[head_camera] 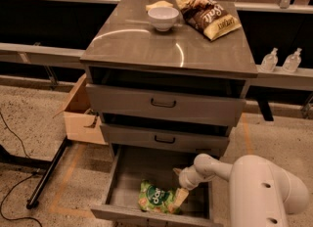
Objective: Pick green rice chip bag from bottom drawer and place on counter
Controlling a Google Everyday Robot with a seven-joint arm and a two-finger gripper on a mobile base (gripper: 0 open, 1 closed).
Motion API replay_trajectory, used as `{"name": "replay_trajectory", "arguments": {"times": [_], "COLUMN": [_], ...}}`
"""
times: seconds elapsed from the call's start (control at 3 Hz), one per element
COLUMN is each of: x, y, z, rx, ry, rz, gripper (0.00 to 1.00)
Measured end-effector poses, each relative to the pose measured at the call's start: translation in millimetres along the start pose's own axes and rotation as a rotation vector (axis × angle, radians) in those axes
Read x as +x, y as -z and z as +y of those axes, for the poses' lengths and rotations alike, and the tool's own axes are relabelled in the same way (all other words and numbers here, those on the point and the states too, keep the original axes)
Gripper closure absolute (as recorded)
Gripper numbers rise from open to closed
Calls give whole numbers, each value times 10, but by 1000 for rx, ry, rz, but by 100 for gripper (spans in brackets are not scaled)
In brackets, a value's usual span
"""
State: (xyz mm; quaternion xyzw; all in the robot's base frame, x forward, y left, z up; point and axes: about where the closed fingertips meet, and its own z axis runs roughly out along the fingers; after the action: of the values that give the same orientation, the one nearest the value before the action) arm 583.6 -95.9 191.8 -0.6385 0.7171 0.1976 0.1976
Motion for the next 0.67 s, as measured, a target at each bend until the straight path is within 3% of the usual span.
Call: {"name": "replay_trajectory", "arguments": {"times": [0.67], "x": [-55], "y": [-299], "z": [26], "rx": [-38], "ry": [33], "rz": [-37], "gripper": [0]}}
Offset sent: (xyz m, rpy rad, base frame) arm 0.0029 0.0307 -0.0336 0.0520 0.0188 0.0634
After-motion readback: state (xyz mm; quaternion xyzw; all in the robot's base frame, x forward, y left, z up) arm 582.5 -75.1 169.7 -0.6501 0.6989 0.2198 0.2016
